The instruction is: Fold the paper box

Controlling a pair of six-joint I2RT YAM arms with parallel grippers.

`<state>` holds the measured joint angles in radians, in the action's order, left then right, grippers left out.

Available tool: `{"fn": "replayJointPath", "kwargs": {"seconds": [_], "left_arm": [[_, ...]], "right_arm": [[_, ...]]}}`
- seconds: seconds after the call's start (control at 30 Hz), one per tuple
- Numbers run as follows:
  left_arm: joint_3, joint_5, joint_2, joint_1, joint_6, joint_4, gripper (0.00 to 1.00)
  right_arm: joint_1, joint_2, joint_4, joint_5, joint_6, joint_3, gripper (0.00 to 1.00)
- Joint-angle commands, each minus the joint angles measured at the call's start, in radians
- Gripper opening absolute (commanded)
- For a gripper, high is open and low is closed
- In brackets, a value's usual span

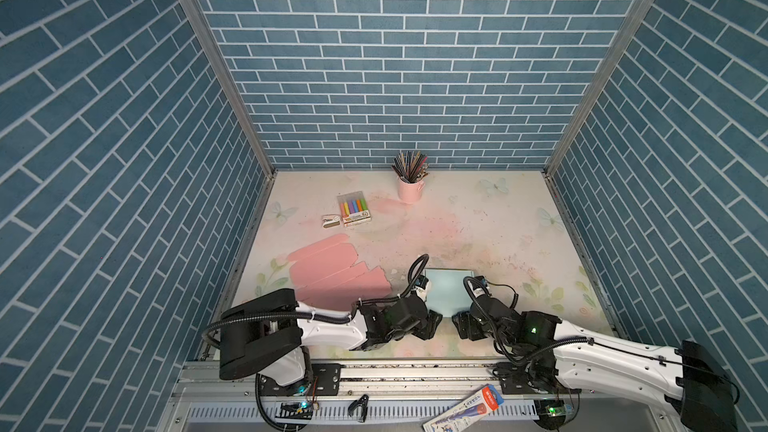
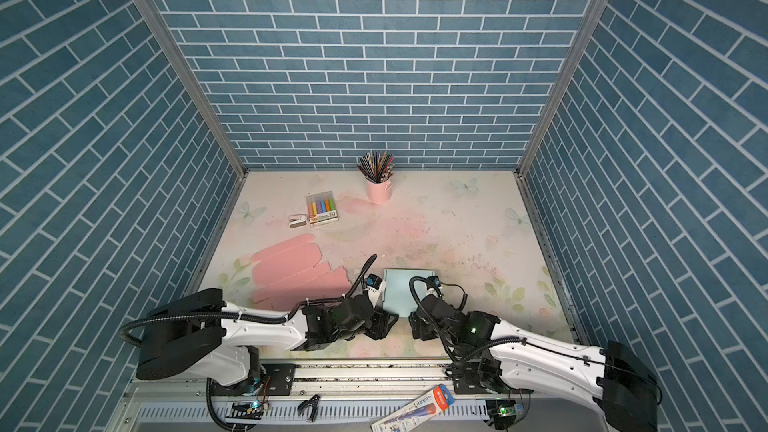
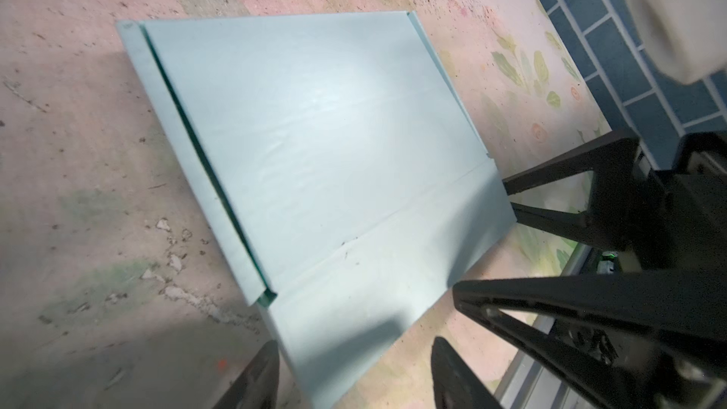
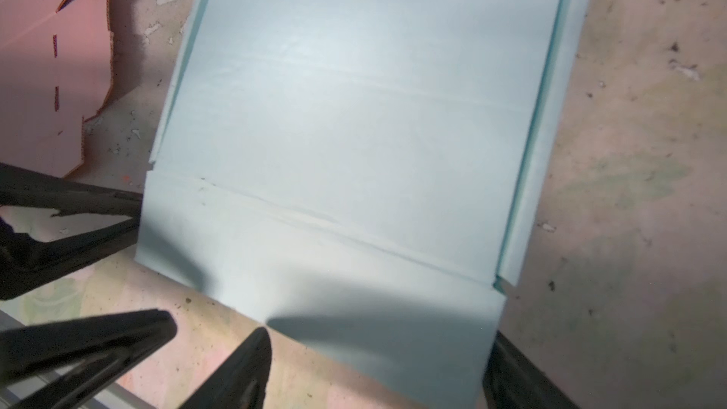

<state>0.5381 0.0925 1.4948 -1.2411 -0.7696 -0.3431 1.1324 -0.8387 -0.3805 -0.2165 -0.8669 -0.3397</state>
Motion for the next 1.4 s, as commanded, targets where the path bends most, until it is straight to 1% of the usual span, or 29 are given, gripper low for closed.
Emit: {"fn": "replayJointPath", "kwargs": {"seconds": [0.0,0.13,0.27,0.47,0.67,0.9,1.1,1.37], "left_arm": [[0.013,0.013,0.016,0.006,0.006,-0.024,0.62],[0.011,0.015,0.031,0.005,0.004,-0.031,0.61],[0.014,0.022,0.037,0.007,0.006,-0.034,0.57],[0.014,0.023,0.047,0.015,0.006,-0.04,0.56],[0.009,0.021,0.049,0.02,0.006,-0.045,0.56],[0.014,0.019,0.036,0.019,0.013,-0.035,0.56],[0.015,0.024,0.037,0.02,0.013,-0.032,0.55],[0.016,0.021,0.055,0.028,0.013,-0.048,0.55]], "right_arm": [[0.007,-0.011,0.006,-0.019,-0.017,-0.018,0.82],[0.007,-0.012,0.009,-0.022,-0.017,-0.01,0.82],[0.007,-0.01,0.015,-0.03,-0.018,-0.003,0.81],[0.007,0.001,0.023,-0.058,-0.012,0.009,0.8],[0.006,-0.003,0.029,-0.074,-0.005,0.013,0.77],[0.006,-0.015,0.032,-0.07,0.014,-0.006,0.77],[0.003,-0.033,0.016,-0.092,0.016,-0.005,0.76],[-0.025,-0.022,0.029,-0.098,0.042,0.002,0.73]]}}
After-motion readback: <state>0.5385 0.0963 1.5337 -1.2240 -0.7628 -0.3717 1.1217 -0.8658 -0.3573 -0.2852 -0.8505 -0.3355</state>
